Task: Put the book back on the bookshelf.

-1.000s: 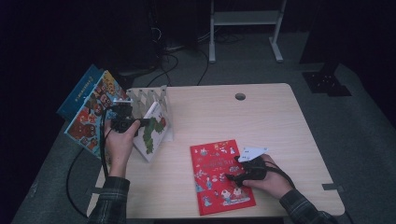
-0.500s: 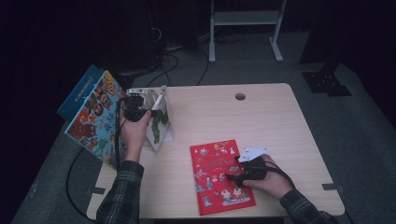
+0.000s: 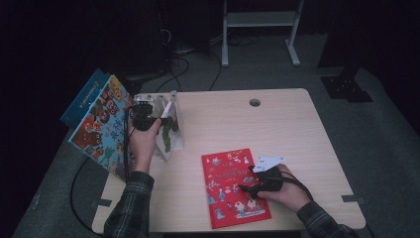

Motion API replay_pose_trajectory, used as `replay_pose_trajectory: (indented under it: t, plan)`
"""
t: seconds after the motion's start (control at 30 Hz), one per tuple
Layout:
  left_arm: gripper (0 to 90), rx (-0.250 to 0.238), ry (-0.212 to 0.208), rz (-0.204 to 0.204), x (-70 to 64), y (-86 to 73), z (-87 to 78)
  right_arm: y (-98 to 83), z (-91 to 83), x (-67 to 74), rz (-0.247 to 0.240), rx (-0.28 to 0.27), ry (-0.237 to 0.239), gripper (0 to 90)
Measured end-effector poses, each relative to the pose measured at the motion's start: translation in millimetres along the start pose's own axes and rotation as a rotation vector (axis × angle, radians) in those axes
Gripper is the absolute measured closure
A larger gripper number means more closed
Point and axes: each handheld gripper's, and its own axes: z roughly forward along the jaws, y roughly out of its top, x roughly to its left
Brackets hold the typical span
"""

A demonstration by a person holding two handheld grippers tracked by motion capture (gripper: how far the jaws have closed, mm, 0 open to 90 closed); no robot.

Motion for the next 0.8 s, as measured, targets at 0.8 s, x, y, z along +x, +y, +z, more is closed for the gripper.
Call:
replay_pose_trajectory:
  t: [0.8]
  plan:
    - [38.1, 0.108, -0.039, 0.079, -5.7, -52.4, -19.3, 0.1, 0.1, 0.3, 0.002, 0.0, -0.002, 20.2]
